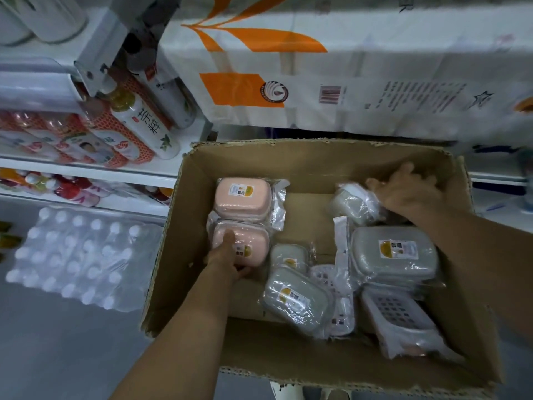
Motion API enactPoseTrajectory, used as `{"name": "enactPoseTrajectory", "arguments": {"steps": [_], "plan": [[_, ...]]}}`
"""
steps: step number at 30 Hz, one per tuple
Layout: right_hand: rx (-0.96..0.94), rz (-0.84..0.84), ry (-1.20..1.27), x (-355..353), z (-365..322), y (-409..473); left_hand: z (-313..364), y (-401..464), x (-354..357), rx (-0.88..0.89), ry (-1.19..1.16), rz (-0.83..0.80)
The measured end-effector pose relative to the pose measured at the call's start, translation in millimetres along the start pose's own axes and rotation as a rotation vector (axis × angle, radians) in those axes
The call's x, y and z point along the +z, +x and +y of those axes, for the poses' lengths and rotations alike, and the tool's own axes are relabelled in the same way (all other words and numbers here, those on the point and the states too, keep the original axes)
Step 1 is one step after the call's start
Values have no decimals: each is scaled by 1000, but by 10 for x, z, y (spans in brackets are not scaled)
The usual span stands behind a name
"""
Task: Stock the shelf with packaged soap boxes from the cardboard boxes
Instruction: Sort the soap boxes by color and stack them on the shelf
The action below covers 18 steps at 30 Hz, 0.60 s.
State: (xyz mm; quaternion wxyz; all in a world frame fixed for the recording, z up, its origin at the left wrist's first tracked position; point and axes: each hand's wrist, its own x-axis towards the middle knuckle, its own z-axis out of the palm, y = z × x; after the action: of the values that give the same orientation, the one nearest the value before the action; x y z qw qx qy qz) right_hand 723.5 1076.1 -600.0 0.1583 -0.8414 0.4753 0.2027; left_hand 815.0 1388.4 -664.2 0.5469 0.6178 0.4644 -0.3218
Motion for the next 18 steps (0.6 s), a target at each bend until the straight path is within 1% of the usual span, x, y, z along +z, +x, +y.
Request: {"name": "enactPoseTrajectory", "arguments": {"steps": [2, 4, 6, 7, 10, 12, 15, 17, 18], "plan": [[26, -74, 49, -11, 6, -41, -25, -49, -24, 3, 49, -14], [-18, -203, 88, -44, -7, -85, -58, -70, -84, 4, 93, -23], [15, -253, 150, -34, 25, -81, -96, -70, -133, -10, 125, -21], [52, -243, 209, -24, 62, -68, -112, -71, -152, -17, 124, -14], [115, -128, 330, -46, 147, -135, -120, -108, -175, -22, 115, -14], [90, -6, 339, -116, 199, -248, -107, -117, -199, -12, 107, -38], [-67, 277, 221, -272, 243, -522, -103, -172, -239, 2, 55, -87], [-175, 412, 190, -390, 219, -762, -117, -266, -283, 5, 24, -125], [-251, 446, 220, -429, 170, -899, -127, -278, -320, 1, 12, -138]]}}
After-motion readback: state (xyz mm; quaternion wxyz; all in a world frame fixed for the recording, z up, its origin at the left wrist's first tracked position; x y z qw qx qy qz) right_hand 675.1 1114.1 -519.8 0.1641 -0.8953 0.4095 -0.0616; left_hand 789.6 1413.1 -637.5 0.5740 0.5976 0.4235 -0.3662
